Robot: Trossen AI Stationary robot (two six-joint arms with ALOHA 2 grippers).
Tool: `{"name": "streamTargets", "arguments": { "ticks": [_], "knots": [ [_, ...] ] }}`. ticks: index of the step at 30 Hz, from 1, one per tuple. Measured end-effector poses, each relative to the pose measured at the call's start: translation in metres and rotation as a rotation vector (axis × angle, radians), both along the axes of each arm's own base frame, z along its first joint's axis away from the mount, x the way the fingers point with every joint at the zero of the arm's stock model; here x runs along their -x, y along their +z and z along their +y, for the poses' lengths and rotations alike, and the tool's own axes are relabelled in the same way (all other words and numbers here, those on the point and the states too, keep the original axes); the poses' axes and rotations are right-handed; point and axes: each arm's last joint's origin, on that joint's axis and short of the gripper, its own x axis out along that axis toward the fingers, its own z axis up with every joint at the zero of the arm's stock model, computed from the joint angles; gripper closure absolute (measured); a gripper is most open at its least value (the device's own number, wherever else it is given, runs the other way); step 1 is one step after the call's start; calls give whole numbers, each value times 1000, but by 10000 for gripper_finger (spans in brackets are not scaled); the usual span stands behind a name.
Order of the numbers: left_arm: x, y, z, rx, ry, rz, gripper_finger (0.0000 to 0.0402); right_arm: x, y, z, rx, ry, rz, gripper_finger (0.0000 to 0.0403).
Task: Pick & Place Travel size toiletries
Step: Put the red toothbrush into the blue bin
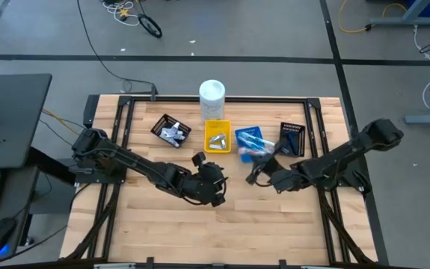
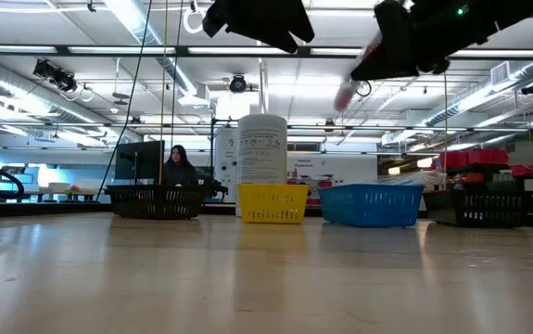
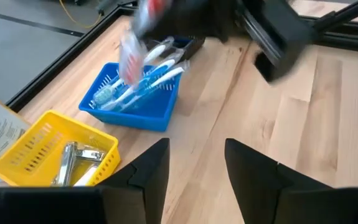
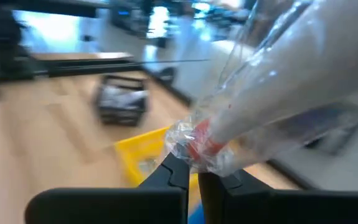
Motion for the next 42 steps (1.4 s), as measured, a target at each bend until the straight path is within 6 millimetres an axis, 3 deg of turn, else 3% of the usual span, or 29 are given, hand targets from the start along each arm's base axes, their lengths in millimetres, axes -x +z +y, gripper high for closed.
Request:
{"name": "streamTargets", "arguments": {
  "ticks": [4,9,19,27,34,42],
  "knots": [
    [0,0,0,-1,2,-2,240,10,8,-10,24,-88,5,387],
    [0,0,0,0,1,-4,244,10,2,-20,14,-131,42,387],
    [-1,1,0,4,0,-10,242,18,-53,-78,-174,-279,45,373],
    [-2,1,2,-4,-2,-8,242,4,-70,-110,-284,-96,28,352],
    [-2,0,0,30,-49,8,242,2,-73,-117,-228,-61,81,349],
    [-2,0,0,33,-51,8,242,1,-73,-121,-283,25,88,348]
  ]
}}
